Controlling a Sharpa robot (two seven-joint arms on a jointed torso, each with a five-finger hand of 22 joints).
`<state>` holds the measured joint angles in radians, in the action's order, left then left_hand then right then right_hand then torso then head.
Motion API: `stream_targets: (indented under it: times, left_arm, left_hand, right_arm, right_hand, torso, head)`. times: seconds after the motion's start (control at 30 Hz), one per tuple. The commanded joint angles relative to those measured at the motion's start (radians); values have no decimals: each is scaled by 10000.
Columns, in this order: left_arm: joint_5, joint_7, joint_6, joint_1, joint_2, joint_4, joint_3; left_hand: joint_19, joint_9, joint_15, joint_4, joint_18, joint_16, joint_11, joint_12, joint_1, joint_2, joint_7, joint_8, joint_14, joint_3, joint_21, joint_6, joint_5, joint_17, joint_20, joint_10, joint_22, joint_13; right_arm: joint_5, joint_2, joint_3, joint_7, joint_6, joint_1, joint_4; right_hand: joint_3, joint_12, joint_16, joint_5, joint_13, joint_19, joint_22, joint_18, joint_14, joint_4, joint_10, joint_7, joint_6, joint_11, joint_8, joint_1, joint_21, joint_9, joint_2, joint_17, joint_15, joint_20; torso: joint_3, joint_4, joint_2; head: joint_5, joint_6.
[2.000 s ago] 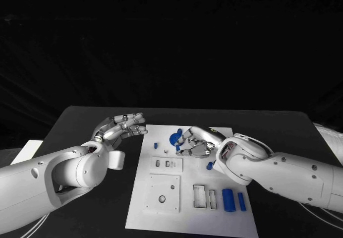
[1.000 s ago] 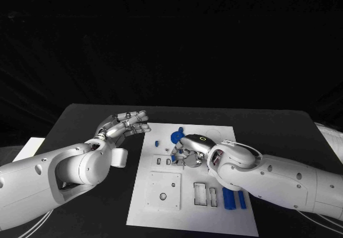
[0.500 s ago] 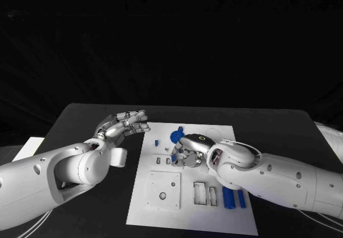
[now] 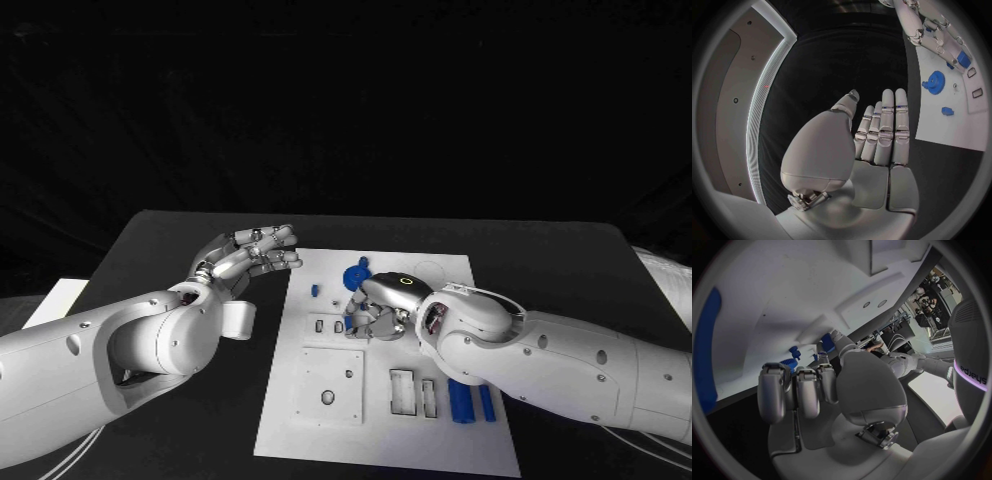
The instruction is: Assemble the parts on the task board
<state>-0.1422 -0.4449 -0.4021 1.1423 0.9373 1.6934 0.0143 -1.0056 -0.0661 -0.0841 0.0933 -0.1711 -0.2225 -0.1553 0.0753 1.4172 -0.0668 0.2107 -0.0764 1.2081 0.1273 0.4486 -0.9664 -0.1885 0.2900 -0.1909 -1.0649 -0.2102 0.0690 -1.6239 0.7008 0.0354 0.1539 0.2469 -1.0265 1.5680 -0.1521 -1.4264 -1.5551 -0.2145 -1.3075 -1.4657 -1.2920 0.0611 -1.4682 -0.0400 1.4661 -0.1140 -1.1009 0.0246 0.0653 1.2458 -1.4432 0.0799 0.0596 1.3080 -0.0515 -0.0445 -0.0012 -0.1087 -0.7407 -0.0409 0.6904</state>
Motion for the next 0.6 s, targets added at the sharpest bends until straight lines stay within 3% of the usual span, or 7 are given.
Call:
stream_targets:
  times: [0.03,0.43,0.6]
  left_arm:
    - [-12,-17,199,4,-5,29,-5]
    - [-12,-1,214,4,1,32,-5]
    - [-12,7,234,4,4,22,-5]
  left_hand:
    - [91,6,-32,-102,-84,74,-6,-55,44,112,70,60,-5,46,64,8,-7,37,13,52,-24,-8]
    - [100,6,-30,-129,-85,89,-6,-61,70,134,72,66,-4,74,81,6,-3,54,15,52,-34,-9]
    - [107,5,-26,-147,-86,98,0,-58,83,145,59,65,0,92,96,-4,-1,69,18,38,-44,-7]
  right_arm:
    - [-179,6,-66,338,-412,76,-70]
    - [-209,-23,-76,370,-180,77,-71]
    - [-224,-4,-77,216,357,89,-9]
  right_hand:
    - [91,110,26,94,-1860,-113,14,-61,-946,4,426,-63,188,88,-49,-50,61,-52,75,2269,97,-120]
    - [427,342,40,412,-1744,-94,55,-49,-941,-161,321,-126,480,161,-20,-312,89,-102,270,2246,173,-212]
    - [603,494,36,466,-1667,-85,75,-44,-942,-285,250,-145,576,181,-21,-442,103,-106,346,2255,189,-230]
  torso:
    - [-1,-1,0]
    - [-1,0,7]
    - [7,1,1]
  head:
    - [-5,4]
    - [-2,11]
    - [0,9]
